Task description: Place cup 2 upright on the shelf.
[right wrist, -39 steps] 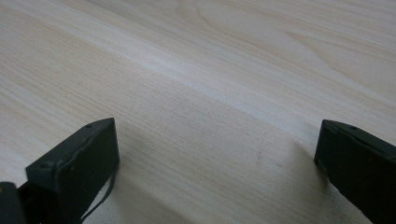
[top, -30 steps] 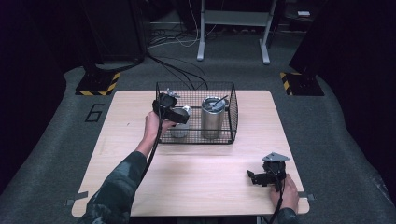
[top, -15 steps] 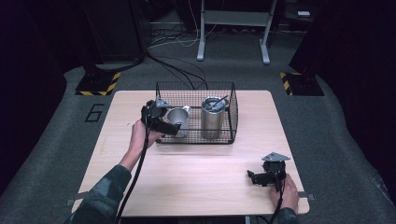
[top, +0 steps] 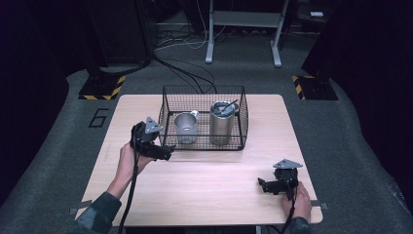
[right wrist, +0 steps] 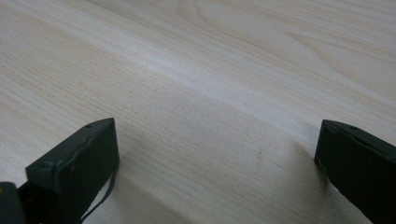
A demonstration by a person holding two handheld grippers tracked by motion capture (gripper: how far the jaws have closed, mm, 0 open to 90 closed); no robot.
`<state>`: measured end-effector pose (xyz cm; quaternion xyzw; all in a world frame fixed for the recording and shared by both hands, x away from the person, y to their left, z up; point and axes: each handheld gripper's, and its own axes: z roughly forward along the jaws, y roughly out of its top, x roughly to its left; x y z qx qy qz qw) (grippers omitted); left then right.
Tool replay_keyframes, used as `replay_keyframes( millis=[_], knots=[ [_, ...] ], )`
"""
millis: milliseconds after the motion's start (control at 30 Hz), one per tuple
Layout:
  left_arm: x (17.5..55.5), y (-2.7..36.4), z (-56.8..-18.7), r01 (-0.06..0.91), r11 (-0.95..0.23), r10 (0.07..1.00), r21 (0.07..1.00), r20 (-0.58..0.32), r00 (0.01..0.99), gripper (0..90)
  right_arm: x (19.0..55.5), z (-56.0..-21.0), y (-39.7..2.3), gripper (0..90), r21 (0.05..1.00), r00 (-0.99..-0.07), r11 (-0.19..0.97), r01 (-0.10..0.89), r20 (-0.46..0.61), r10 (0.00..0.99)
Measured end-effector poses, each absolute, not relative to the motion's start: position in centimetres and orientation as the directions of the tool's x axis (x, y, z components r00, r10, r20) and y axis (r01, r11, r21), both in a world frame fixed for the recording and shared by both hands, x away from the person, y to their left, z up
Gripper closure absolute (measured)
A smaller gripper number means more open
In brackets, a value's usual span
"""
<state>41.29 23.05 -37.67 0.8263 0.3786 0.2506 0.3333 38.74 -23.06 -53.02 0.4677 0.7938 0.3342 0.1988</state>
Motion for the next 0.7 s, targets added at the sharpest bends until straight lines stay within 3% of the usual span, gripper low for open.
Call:
replay_keyframes(
  millis=[700],
  knots=[
    [35.3, 28.9, -42.1, 0.503, -0.427, 0.847, 0.752, 0.138, 0.513, 0.2, 38.7, -53.0, -23.1, 0.0, 0.716, -0.484, 0.34, 0.609, -0.004, 0.875]
  ],
)
